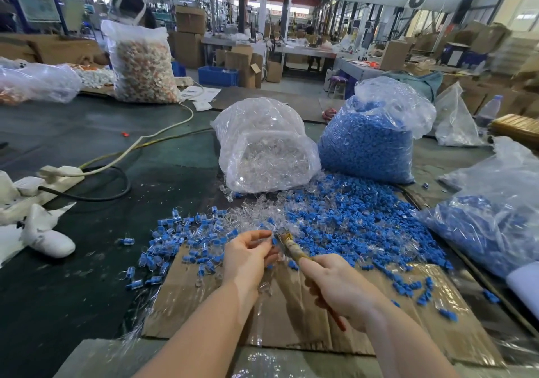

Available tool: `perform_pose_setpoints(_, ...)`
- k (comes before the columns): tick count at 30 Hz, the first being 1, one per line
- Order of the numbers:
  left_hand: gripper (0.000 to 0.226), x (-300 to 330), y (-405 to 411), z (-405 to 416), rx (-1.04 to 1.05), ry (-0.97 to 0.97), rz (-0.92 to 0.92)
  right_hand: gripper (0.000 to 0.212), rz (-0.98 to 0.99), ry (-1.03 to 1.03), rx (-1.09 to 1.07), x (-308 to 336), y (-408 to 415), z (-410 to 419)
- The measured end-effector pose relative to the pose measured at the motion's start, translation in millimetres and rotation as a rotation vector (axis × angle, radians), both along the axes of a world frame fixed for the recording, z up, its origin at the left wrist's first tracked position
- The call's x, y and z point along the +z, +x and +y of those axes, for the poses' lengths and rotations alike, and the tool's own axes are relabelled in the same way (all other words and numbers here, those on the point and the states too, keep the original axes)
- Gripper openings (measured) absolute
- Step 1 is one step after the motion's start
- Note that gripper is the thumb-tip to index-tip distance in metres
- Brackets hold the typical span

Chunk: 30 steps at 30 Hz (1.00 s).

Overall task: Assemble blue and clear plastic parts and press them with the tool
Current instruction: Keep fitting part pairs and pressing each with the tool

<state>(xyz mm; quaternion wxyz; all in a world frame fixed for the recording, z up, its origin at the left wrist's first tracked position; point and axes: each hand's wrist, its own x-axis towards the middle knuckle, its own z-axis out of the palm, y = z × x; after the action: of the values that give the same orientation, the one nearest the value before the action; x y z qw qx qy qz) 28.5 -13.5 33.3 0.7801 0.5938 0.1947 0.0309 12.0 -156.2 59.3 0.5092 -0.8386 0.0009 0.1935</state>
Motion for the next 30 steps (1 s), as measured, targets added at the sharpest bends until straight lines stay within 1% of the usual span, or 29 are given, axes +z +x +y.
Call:
perform_pose_setpoints(3,0.014,1.5,1.6,4.1,0.013,0.004,0.016,0.023,0.086,0.051,0.027,1.3,-1.5,-1.3)
perform_pose_setpoints(6,0.014,2.0,2.7,8.1,0.037,0.031,0.026,0.006,0.113,0.038,0.057,2.8,-2.9,-3.7)
perform_pose_setpoints(10,0.013,2.1,3.1,8.3,0.067,0.081,0.031,0.021,0.155,-0.015,0.118,6.1,-6.1,-3.9)
perform_pose_setpoints(14,0.014,3.4,4.8,6.6,0.092,0.106,0.037,0.028,0.165,-0.02,0.148,6.8,-6.9,0.5)
perform_pose_setpoints(19,0.013,6.7,5.2,5.7,0.099,0.077,0.044,0.025,0.141,-0.023,0.137,7.2,-9.3,6.4)
perform_pose_setpoints(22,0.014,9.2,3.8,5.4,0.107,0.09,0.042,0.026,0.117,-0.038,0.151,8.6,-11.6,10.0)
perform_pose_setpoints(26,0.018,11.6,2.1,4.1,0.125,0.105,0.039,0.029,0.036,-0.074,0.148,13.2,-13.5,13.8)
perform_pose_setpoints(30,0.019,14.0,2.9,2.6,0.126,0.109,0.046,0.027,0.022,-0.097,0.151,20.0,-15.3,14.2)
